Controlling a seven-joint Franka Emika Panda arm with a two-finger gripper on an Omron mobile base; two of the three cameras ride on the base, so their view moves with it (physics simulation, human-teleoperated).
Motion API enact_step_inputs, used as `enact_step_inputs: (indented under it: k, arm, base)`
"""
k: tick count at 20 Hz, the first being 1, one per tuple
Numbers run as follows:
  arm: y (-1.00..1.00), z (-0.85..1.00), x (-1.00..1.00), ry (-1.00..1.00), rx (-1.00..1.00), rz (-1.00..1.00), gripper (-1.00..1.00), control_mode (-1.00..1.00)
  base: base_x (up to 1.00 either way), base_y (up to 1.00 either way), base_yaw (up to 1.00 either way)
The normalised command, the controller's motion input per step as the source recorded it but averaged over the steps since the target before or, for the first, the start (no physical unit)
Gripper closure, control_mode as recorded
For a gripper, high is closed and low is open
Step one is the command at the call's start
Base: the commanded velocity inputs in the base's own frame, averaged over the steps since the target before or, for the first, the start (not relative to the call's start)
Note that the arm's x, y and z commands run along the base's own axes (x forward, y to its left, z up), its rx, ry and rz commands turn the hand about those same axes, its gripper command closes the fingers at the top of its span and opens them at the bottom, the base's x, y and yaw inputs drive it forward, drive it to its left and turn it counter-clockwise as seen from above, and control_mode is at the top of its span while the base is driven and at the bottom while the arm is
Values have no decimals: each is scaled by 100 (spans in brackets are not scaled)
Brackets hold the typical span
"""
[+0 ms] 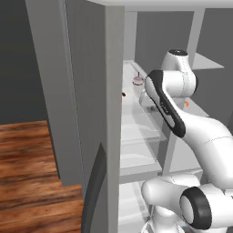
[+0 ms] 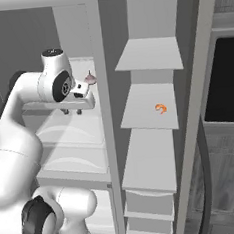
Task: There's a chicken drumstick in the fridge that needs to be moved to the freezer for freezing. Pick up the chicken drumstick from the fridge, place it on any shelf in the freezer, and close the fridge and freezer doors when done.
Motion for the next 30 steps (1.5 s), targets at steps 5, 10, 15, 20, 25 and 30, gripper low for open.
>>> enact_step_inputs:
  k: [5,10,15,20,25,30]
  arm:
    - [18,0,-62,-17,0,2,-100,-100]
    - [42,18,-19,-16,0,13,-100,-100]
    - [45,18,3,-19,0,19,-100,-100]
    - [24,7,37,-9,0,19,-100,-100]
    - [8,0,65,-2,0,13,-100,-100]
    - [6,7,66,11,0,3,-100,-100]
  base:
    - [0,0,0]
    - [0,0,0]
    - [0,0,0]
    - [0,0,0]
    - [0,0,0]
    - [0,0,0]
